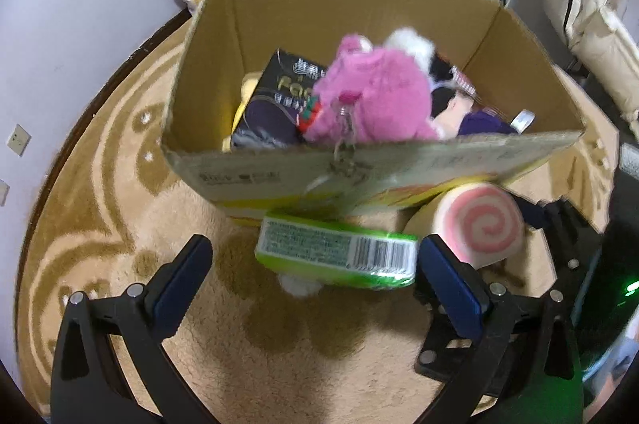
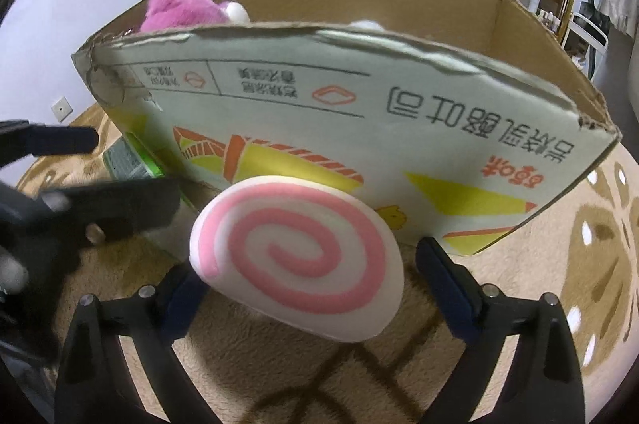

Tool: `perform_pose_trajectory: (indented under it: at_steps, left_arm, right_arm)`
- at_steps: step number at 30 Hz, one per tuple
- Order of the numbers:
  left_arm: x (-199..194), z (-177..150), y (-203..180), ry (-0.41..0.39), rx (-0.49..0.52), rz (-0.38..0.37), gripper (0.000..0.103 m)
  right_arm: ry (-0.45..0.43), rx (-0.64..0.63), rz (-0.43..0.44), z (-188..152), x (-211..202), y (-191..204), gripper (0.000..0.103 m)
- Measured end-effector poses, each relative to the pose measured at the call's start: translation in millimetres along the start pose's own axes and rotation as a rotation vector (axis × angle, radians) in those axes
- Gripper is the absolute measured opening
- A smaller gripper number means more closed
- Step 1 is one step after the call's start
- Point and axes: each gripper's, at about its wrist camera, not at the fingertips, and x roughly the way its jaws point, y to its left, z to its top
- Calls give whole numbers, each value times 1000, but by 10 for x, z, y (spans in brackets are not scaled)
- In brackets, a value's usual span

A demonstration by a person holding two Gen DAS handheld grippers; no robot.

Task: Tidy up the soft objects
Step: 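Grasp the pink-swirl cake plush with the right tool, then grasp the green tissue pack with left tool while right lifts the cake plush, then carry the green pack and cake plush up over the box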

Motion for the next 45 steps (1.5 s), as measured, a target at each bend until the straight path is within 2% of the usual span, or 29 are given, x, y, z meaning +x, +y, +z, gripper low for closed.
perform_pose_trajectory:
  at_steps: [4, 6, 8, 10, 13, 16, 22, 26, 33, 40, 45]
  left_arm:
    - [35, -16, -6, 6, 1, 18, 102]
    - [41, -22, 12, 2, -15, 12, 101]
    - [-15, -29, 36, -37, -29, 16, 96]
    - [-57, -34, 49, -55, -32, 24, 93]
    - [-26, -66, 60, -28, -39, -24, 83]
    - [25, -94, 57, -15, -48, -43, 74]
    - [-38, -67, -5, -24, -42, 18, 74]
    - [-135, -89, 6, -45, -36, 95, 73]
    - [-335, -179, 93, -83, -44, 121, 73]
    - [-603, -192, 156, -152, -75, 153, 73]
    - [-836, -181, 150, -238, -54, 207, 73]
  right_arm:
    - [-6, 17, 17, 28, -15, -47, 100]
    - [-8, 22, 30, 35, -23, -75, 95]
    - [-11, 15, 49, 18, -61, -110, 78]
    - [-17, -3, 48, 17, -92, -106, 74]
    - [-16, 12, 64, -4, -119, -137, 68]
    - [-24, 51, 68, -5, -203, -231, 67]
    - [-58, 84, 58, -7, -413, -308, 63]
    - [-77, 86, 66, -63, -550, -283, 61]
    - [-119, 85, 68, -25, -752, -141, 60]
    - [-164, 77, 60, -36, -951, -89, 60]
    - [-201, 93, 70, -40, -1081, -90, 60]
